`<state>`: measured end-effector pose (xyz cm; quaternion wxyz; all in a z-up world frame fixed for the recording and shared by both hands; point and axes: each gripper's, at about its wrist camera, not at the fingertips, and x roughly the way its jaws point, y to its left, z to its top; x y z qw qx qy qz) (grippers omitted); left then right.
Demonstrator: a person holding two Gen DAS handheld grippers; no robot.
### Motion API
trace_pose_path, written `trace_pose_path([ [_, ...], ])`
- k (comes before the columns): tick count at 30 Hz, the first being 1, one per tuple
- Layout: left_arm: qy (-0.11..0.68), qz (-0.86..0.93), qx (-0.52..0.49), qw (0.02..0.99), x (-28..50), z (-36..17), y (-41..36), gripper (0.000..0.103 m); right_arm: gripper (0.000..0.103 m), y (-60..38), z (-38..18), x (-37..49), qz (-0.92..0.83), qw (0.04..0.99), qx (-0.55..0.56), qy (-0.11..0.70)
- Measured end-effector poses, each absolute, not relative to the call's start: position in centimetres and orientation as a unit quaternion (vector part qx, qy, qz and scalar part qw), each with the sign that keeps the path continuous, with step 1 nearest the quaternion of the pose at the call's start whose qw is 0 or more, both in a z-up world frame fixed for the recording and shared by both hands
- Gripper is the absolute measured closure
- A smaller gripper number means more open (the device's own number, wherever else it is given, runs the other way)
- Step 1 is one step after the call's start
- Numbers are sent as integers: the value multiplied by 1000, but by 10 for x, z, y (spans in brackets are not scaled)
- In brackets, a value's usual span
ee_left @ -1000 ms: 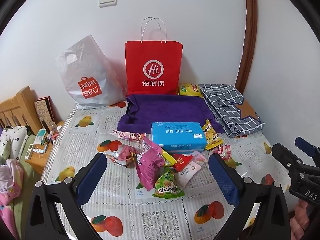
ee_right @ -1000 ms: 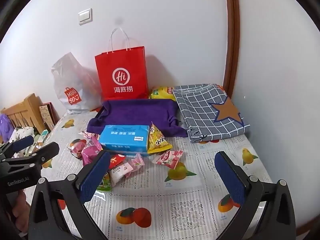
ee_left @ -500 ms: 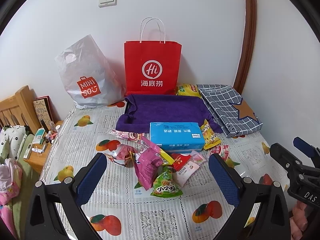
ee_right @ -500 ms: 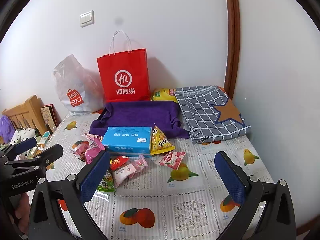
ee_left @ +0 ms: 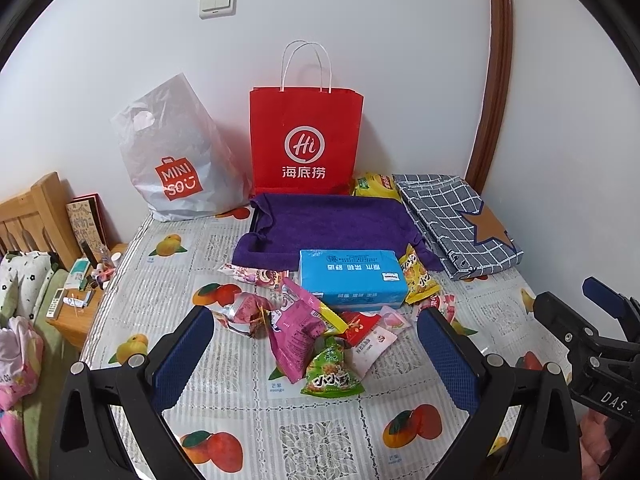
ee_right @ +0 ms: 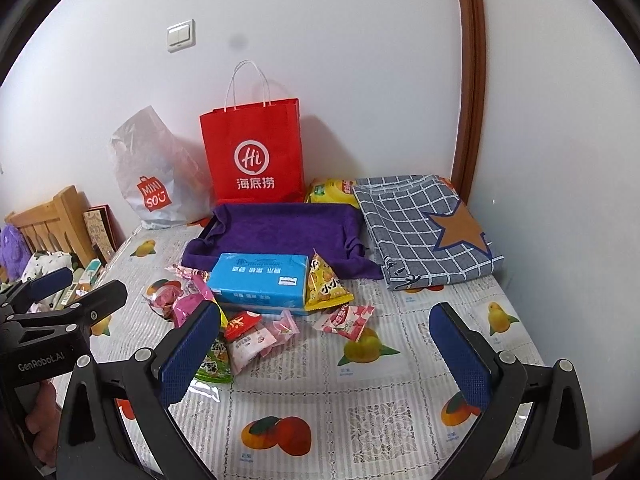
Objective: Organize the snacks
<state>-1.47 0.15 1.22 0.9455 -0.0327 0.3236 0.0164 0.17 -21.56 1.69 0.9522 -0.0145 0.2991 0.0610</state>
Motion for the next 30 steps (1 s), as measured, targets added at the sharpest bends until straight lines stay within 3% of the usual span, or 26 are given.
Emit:
trace_pose_path([
  [30, 320, 13, -39, 947, -14, 14, 2, 1, 0, -219, 18, 1, 56, 954, -6, 296],
])
